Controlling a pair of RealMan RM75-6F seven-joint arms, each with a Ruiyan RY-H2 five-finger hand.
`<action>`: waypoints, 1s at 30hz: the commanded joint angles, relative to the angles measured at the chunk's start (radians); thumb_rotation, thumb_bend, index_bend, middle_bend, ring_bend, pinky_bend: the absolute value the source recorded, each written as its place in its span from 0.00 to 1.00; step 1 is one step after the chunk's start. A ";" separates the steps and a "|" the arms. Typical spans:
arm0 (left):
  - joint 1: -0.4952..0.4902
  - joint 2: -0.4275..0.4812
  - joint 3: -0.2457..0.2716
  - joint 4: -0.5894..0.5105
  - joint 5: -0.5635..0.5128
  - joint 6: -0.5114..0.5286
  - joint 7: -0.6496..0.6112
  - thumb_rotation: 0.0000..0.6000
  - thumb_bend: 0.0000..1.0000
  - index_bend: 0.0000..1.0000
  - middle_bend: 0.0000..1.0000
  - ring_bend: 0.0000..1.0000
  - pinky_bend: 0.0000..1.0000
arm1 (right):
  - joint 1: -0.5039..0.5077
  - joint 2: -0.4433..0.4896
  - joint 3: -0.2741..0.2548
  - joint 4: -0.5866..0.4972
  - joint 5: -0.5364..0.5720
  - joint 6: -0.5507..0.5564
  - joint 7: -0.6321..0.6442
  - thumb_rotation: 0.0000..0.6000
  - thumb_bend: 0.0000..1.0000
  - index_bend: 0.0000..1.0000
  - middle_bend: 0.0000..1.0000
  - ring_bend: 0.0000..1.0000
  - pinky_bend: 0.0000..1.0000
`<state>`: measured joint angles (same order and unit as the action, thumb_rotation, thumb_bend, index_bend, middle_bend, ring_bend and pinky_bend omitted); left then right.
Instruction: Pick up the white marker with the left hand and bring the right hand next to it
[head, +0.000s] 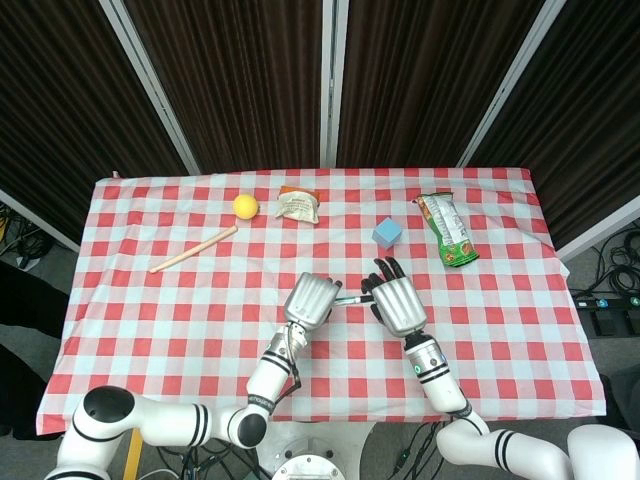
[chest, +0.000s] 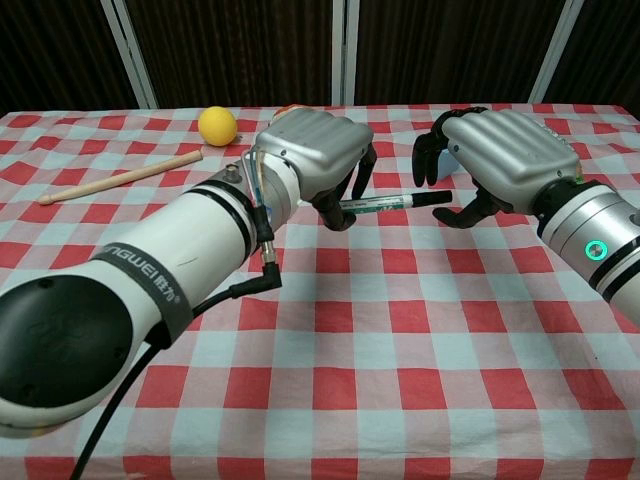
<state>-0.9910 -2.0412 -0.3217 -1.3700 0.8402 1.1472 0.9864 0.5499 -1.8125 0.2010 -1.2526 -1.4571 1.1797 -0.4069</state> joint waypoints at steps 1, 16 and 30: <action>-0.001 0.002 0.002 -0.004 -0.001 0.004 0.002 1.00 0.46 0.59 0.61 0.97 0.95 | 0.005 -0.008 -0.003 0.008 0.000 0.004 0.004 1.00 0.17 0.50 0.47 0.17 0.17; 0.001 0.010 0.017 -0.023 -0.003 0.023 -0.002 1.00 0.46 0.59 0.61 0.97 0.95 | 0.026 -0.043 -0.005 0.057 -0.002 0.034 0.046 1.00 0.24 0.64 0.58 0.26 0.18; 0.054 0.076 0.060 -0.027 0.000 0.044 -0.036 1.00 0.46 0.59 0.61 0.97 0.95 | 0.001 -0.031 -0.016 0.111 0.009 0.074 0.107 1.00 0.27 0.76 0.68 0.34 0.20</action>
<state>-0.9490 -1.9755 -0.2728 -1.4009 0.8384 1.1890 0.9640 0.5546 -1.8469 0.1853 -1.1468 -1.4532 1.2556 -0.3056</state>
